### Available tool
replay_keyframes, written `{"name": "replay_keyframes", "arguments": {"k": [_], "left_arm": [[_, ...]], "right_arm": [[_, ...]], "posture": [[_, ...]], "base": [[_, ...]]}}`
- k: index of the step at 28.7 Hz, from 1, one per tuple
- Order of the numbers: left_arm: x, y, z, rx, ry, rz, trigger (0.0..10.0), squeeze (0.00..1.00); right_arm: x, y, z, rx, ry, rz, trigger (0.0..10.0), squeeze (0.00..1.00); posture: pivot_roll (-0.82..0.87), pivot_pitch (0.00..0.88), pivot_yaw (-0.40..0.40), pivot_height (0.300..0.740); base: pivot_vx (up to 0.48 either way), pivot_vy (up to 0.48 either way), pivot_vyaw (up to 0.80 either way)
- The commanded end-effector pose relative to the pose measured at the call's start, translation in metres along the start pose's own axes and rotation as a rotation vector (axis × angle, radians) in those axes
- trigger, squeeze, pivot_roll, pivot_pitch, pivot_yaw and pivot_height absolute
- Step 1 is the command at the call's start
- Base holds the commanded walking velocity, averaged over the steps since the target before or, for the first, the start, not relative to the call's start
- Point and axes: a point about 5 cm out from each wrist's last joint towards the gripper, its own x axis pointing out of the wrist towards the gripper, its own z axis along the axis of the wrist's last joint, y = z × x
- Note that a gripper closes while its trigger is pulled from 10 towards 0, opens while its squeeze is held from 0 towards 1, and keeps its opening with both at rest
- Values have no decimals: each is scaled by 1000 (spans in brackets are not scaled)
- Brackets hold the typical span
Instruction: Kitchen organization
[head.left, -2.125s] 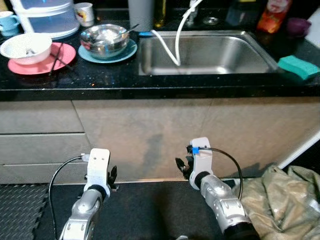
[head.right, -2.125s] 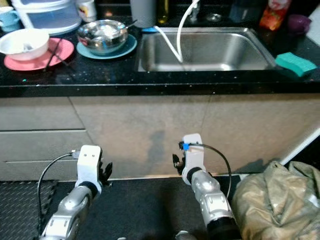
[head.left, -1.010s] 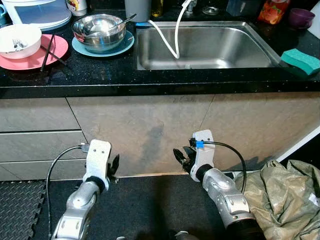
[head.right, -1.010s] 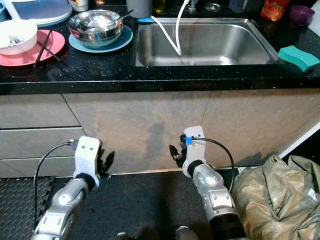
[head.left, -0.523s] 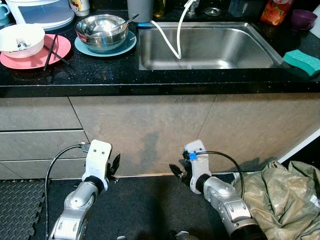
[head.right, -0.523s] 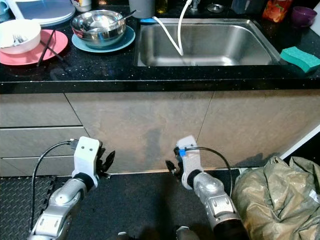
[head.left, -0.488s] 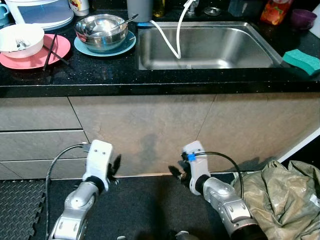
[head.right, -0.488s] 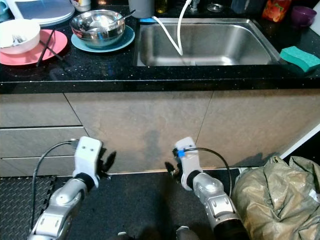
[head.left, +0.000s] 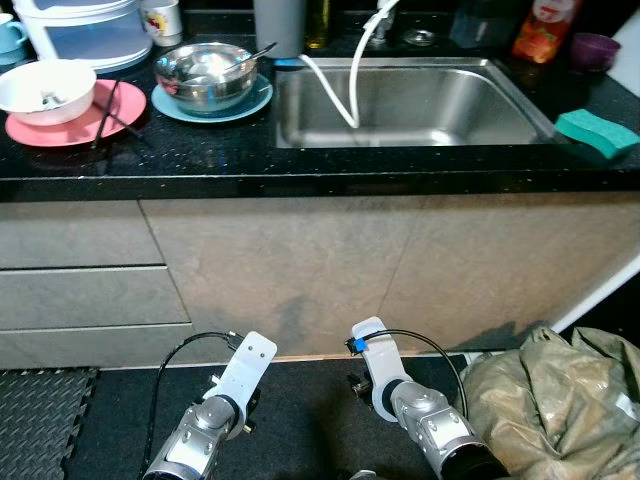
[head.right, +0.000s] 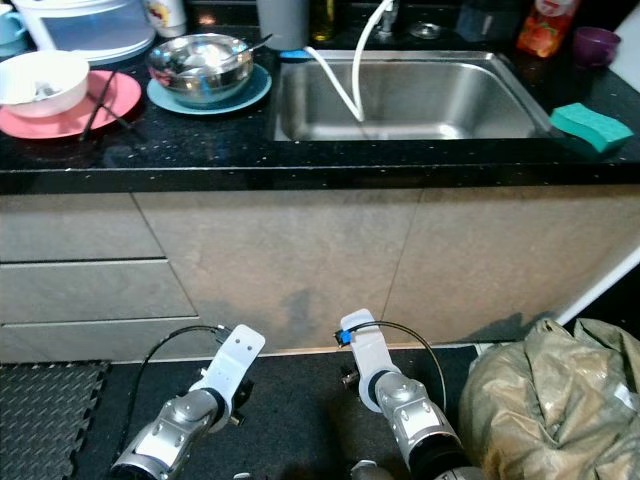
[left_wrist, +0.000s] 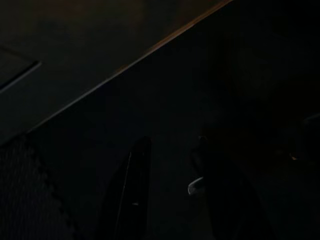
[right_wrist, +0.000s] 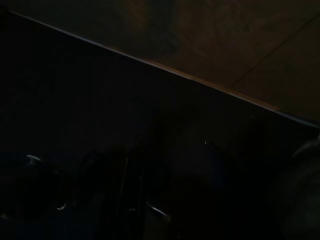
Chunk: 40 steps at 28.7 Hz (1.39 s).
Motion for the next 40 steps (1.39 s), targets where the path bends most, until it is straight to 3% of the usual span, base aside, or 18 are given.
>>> {"name": "replay_keyframes", "arguments": {"k": [1,5,22,23,25,26,28,30,32,34,35,37,39,40], "left_arm": [[-1,4,-9,-9,39,17,10000,0],[-2,15,-12,-19,59,45,10000,0],[-3,11,-13,-74,53,-6,10000,0],[-4,10,-5,-63,-13,-11,10000,0],[-4,10,-3,-61,-30,-12,10000,0],[-9,8,9,-62,-127,-48,10000,0],[-12,7,13,-67,-166,-68,10000,0],[-22,5,29,-59,-299,-145,10000,0],[-41,5,51,-123,-485,-253,10000,0],[-57,17,72,-222,-642,-264,10000,0],[-65,30,84,-271,-719,-213,10000,0],[-65,32,86,-276,-730,-201,10000,0],[-72,48,102,-254,-791,-132,10000,0],[-72,48,102,-254,-791,-132,10000,0]], "right_arm": [[-1,1,0,17,-16,-2,10000,0],[1,0,4,29,-35,-8,10000,0],[2,-2,3,52,-48,-16,10000,0],[1,-3,7,52,-67,-10,10000,0],[1,-3,8,51,-71,-9,10000,0],[-1,-2,14,59,-119,33,10000,0],[-2,-1,17,61,-142,56,10000,0],[-8,2,25,64,-199,158,10000,0],[-20,9,38,92,-284,349,10000,0],[-34,11,58,155,-397,469,10000,0],[-43,7,75,232,-489,500,10000,0],[-44,6,79,247,-506,504,10000,0],[-53,-3,107,341,-640,478,10000,0],[-53,-3,107,341,-640,478,10000,0]], "posture": [[31,96,-27,740],[38,105,-38,740],[34,117,-43,740],[34,117,-43,740],[34,117,-43,740],[31,119,-44,740],[32,119,-44,740],[33,119,-44,740],[36,120,-44,740],[37,120,-45,740],[37,122,-47,740],[37,122,-47,740],[36,121,-47,740],[36,121,-47,740]], "base": [[0,0,0],[0,0,0],[0,0,0],[0,0,0],[0,0,0],[0,0,0],[0,0,0],[0,0,0],[0,0,0],[0,0,0],[0,0,0],[0,0,0],[0,0,0],[0,0,0]]}}
